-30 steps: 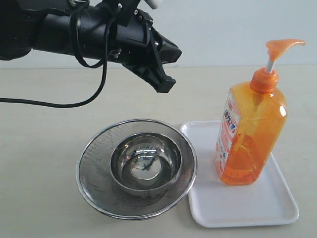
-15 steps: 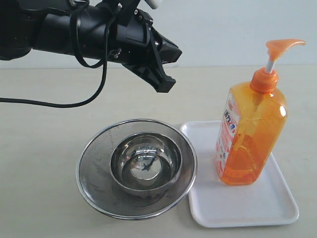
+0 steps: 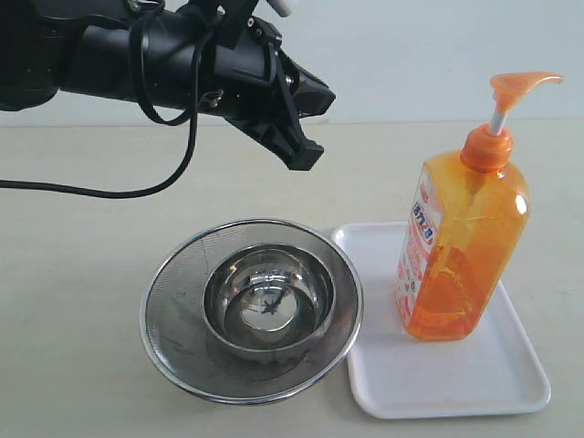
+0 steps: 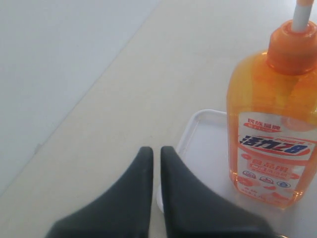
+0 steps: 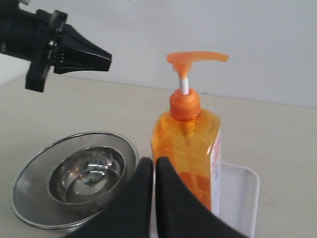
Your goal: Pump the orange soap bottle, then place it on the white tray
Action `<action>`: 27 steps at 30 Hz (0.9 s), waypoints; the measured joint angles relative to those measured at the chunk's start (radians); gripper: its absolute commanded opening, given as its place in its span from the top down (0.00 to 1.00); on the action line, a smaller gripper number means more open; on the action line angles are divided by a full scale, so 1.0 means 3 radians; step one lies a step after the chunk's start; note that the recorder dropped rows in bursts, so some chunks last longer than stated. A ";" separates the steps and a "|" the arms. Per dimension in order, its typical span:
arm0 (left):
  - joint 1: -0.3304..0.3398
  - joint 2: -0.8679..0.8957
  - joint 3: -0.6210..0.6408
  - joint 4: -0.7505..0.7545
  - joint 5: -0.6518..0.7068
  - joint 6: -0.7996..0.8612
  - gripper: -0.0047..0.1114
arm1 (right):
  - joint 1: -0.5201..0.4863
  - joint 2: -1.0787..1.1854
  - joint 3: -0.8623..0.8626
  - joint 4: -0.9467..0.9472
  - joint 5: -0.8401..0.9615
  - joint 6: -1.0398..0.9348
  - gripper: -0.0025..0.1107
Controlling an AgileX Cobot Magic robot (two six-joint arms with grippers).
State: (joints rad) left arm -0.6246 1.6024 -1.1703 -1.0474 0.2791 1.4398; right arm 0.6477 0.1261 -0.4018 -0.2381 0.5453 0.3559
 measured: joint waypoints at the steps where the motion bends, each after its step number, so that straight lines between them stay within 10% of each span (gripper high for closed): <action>1: 0.0000 0.0000 0.0000 0.0000 0.0000 0.0000 0.92 | 0.0000 0.0000 0.0000 0.0142 -0.0007 -0.0131 0.98; 27: 0.0000 0.0000 0.0000 0.0000 0.0000 -0.0018 0.92 | -0.0075 -0.0404 0.0820 0.0669 -0.1699 -0.1162 0.98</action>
State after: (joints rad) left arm -0.6246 1.6024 -1.1703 -1.0474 0.2791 1.4344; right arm 0.6253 0.0049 -0.1557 -0.0374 0.0356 0.0074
